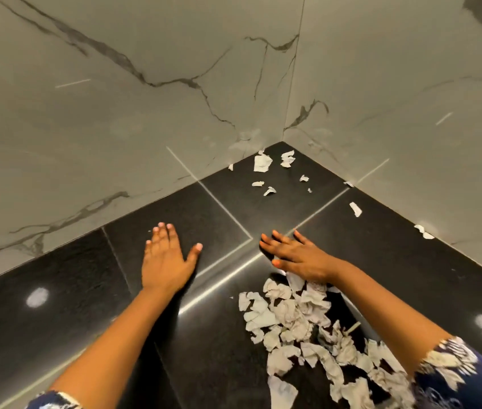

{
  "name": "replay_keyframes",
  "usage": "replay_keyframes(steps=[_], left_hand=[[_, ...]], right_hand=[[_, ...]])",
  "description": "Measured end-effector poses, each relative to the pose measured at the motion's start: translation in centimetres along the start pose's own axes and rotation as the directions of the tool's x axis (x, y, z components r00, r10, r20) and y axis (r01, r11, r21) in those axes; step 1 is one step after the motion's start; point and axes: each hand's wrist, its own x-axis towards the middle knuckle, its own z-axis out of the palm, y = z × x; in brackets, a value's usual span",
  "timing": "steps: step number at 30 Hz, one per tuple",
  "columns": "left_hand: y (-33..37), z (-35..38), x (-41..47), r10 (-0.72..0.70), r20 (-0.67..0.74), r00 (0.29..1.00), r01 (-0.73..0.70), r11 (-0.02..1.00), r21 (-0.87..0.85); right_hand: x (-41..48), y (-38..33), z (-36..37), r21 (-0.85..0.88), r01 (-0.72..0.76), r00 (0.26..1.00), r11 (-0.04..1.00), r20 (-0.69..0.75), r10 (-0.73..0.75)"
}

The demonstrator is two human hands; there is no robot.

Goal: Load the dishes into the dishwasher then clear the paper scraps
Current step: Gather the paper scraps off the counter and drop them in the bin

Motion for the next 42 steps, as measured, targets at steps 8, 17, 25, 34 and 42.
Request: replay_keyframes(steps=[8, 17, 25, 34, 42], left_hand=[[-4.8, -1.7, -2.1, -0.057, -0.152, 0.987, 0.033, 0.988, -0.151], [-6.6, -2.7, 0.5, -0.118, -0.069, 0.991, 0.112, 0.99, -0.087], [-6.3, -2.7, 0.6, -0.104, -0.044, 0.994, 0.101, 0.992, -0.073], [-6.0, -2.9, 0.6, -0.097, -0.056, 0.994, 0.093, 0.993, -0.067], [-6.1, -2.3, 0.6, -0.06, -0.139, 0.988, 0.051, 0.996, -0.072]], right_hand=[[-2.5, -1.9, 1.3, 0.504, -0.092, 0.976, 0.859, -0.125, 0.178], [-2.2, -2.2, 1.7, 0.533, -0.025, 0.954, 0.846, -0.24, 0.18], [-2.2, -2.5, 1.7, 0.552, -0.004, 0.939, 0.834, -0.284, 0.193], [-2.2, -2.3, 2.0, 0.575, 0.012, 0.931, 0.818, -0.304, 0.2], [-1.9, -1.6, 2.1, 0.615, 0.017, 0.942, 0.789, -0.275, 0.194]])
